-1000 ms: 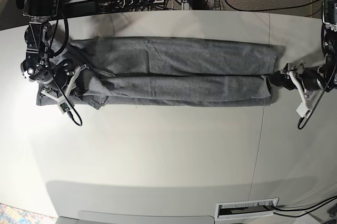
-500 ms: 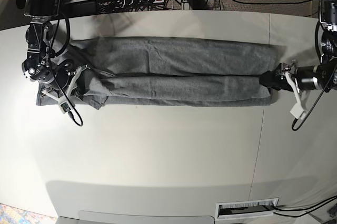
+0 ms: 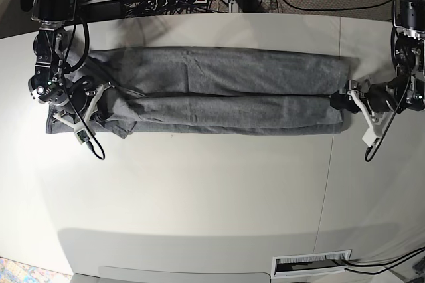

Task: Fold the T-shirt properly
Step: 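Pull the strip ends apart with both grippers to flatten it, then carry the strip end with the left gripper toward the right gripper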

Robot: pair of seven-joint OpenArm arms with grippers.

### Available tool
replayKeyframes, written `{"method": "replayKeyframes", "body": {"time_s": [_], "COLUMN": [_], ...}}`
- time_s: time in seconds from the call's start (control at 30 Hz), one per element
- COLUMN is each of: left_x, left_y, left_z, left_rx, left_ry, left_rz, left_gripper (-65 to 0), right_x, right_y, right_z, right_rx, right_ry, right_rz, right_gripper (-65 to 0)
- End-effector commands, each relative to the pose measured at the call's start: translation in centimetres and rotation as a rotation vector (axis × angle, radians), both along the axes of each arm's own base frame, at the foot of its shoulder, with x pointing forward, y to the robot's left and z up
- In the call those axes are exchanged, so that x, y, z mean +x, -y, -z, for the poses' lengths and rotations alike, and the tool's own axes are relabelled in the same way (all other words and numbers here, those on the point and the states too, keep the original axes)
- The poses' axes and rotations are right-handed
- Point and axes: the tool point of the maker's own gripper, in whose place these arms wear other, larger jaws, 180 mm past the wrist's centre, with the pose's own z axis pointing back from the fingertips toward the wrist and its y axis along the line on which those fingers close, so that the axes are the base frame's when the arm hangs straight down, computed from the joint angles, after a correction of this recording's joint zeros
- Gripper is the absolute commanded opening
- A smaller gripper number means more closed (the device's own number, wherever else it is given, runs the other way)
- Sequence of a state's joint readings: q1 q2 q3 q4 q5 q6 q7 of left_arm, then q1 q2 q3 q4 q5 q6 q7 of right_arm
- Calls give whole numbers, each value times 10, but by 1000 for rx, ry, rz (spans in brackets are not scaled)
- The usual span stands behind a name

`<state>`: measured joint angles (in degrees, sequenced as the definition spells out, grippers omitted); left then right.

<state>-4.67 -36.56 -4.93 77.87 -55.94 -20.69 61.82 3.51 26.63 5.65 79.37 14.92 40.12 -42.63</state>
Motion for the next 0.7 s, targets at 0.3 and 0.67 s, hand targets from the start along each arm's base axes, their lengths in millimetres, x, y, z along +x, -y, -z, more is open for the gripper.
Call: {"method": "replayKeyframes", "body": {"time_s": [0.3, 0.67], "left_x": [-2, -34], "left_y": [-7, 48], "left_z": [6, 29], "left_rx": [45, -131], "left_ry": [15, -64], "left_rz": [-29, -2], "left_gripper": [-330, -410], "right_x": [9, 9], "right_y": [5, 5], "right_z": [-13, -13], "right_rx": [-7, -7], "right_ry": [36, 35], "right_rz": [2, 3], "right_gripper": [-650, -650]}}
